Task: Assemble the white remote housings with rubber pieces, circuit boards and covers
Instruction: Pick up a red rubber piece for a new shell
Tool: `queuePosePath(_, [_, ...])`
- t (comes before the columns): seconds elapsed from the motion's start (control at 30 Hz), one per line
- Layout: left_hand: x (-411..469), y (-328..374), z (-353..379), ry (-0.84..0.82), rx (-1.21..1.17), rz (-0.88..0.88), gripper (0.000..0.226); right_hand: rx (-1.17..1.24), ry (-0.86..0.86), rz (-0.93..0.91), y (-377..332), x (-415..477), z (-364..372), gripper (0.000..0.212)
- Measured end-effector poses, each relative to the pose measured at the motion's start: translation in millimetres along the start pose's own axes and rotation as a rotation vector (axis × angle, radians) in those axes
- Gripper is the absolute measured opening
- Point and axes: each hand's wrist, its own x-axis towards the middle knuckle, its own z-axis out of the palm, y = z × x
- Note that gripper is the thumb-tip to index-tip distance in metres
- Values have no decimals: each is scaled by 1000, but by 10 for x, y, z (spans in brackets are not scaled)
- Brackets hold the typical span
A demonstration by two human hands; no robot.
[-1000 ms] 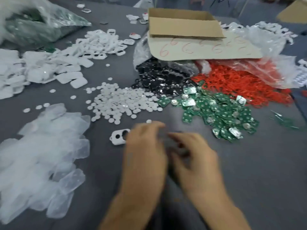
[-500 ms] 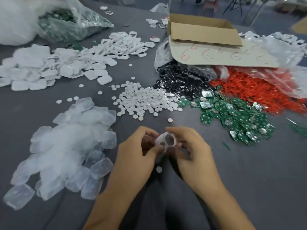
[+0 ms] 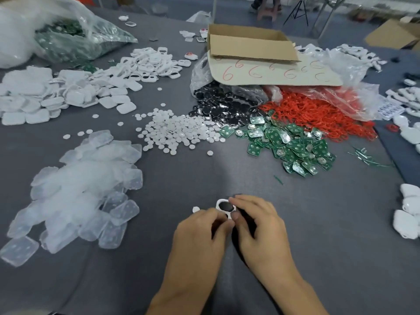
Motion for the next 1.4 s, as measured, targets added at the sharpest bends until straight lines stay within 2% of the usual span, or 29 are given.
queuePosePath(0.13, [92, 142, -27, 86, -46, 88, 10, 127, 98, 63, 34, 82, -58, 36])
queuePosePath(0.27, [441, 474, 255, 72, -25, 199, 13, 143, 170, 86, 54, 405, -227, 44])
queuePosePath(0.47, [1341, 848, 823, -58, 46, 255, 21, -88, 229, 237, 407, 1209, -586, 26])
queuePosePath(0.6, [1992, 970, 1193, -24, 208, 326, 23, -238, 300, 274, 653, 1831, -681, 22])
queuePosePath(0.7, [2495, 1013, 1355, -5, 333, 320, 24, -330, 230, 246, 805, 2328, -663, 26])
queuePosePath(0.8, [2878, 998, 1424, -90, 489, 285, 18, -460, 76, 293, 935, 2690, -586, 24])
queuePosePath(0.87, [3018, 958, 1447, -139, 529, 286, 16, -484, 42, 332, 991, 2799, -543, 20])
queuePosePath(1.03, [3111, 879, 1481, -158, 491, 305, 17, -477, 53, 338, 1008, 2833, -527, 24])
queuePosePath(1.13, [3093, 850, 1454, -133, 438, 320, 15, -359, 95, 358, 982, 2795, -538, 26])
queuePosePath(1.3, [2982, 898, 1240, -103, 143, 308, 12, -230, 224, 245, 877, 2697, -662, 23])
queuePosePath(1.4, [2817, 940, 1032, -115, -1, 292, 3, -34, 202, 180, 708, 2580, -784, 24])
